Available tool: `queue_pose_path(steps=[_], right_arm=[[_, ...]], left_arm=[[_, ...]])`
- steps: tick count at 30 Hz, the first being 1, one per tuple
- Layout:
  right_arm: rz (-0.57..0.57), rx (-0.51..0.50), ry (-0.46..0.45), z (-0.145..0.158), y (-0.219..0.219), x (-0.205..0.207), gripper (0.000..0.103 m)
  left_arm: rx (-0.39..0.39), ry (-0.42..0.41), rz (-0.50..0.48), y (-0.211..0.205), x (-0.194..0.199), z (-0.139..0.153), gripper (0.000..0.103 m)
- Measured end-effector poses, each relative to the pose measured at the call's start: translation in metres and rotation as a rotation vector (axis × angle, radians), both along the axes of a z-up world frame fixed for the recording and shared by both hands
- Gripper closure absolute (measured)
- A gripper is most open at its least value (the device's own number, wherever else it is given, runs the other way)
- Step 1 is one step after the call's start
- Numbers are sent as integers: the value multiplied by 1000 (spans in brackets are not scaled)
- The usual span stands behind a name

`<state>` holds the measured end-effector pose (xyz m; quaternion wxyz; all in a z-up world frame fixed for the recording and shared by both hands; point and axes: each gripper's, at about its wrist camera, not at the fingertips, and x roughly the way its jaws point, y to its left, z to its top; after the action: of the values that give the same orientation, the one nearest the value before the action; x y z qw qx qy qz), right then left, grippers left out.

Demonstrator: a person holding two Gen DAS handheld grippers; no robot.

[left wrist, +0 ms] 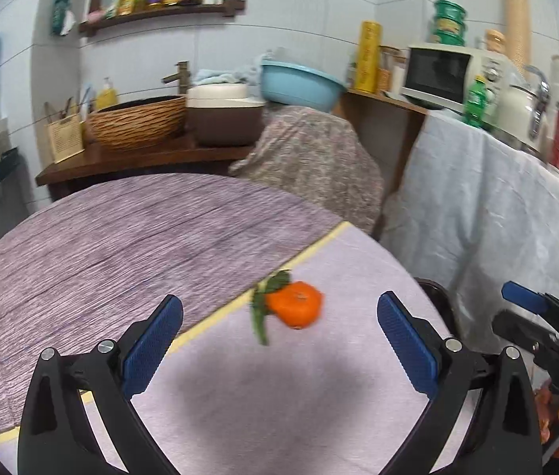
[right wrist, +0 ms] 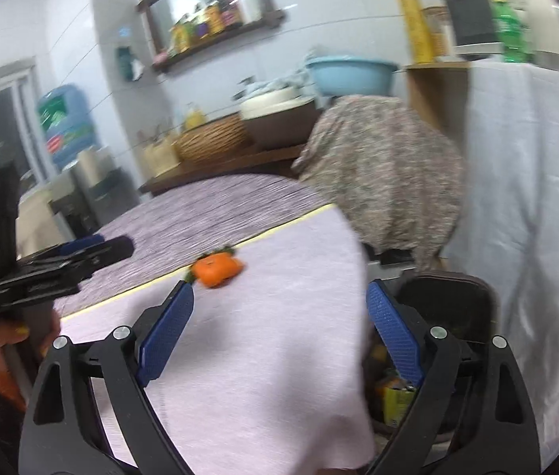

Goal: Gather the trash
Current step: 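Grasp the orange with right tool while left tool grasps green leafy vegetable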

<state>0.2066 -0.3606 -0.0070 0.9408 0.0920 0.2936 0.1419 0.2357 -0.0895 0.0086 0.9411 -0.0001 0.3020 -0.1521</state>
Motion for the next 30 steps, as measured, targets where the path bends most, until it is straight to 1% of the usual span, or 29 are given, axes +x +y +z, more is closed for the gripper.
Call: queue_pose_path(steps=[3,5,8,12,14,16,17,19,21,24,25,26,27,28,30], right_arm=[[70,-45,33,-4,28,13,15],[97,-57,52,-8,40,20,15],[137,-58,87,-16,57,32,15],[172,-118,112,-21,74,47,15],[190,-144,130,-25,82,58,15],[215,-167,166,-31,91,73,15],[223,-182,177,-33,95,79,15],[248,-217,206,-41,105,92,15],[244,-259,225,-48,113,105,17],[239,-272,258,-57,120,123,23],[236,-276,267,-59,121,128,28],[238,-275,278,-62,121,132,36],[247,-267,288,-65,121,134,42],[253,-259,297,-67,122,135,55],[265,-240,290,-67,120,133,64]], left_arm=[[-15,18,45,21,7,-6,6],[-25,34,72,34,12,-11,6],[-13,58,124,49,19,-18,6],[13,80,163,60,24,-24,7],[23,78,170,62,24,-25,9],[2,99,158,63,25,-27,17],[-3,108,153,64,26,-28,18],[7,115,154,64,27,-31,24],[11,120,153,64,27,-33,26],[-3,129,149,66,28,-35,27],[-5,134,147,66,29,-36,27],[-3,137,147,66,30,-37,27],[1,141,146,65,31,-39,27],[5,144,146,65,31,-40,27],[5,151,141,63,31,-42,27]])
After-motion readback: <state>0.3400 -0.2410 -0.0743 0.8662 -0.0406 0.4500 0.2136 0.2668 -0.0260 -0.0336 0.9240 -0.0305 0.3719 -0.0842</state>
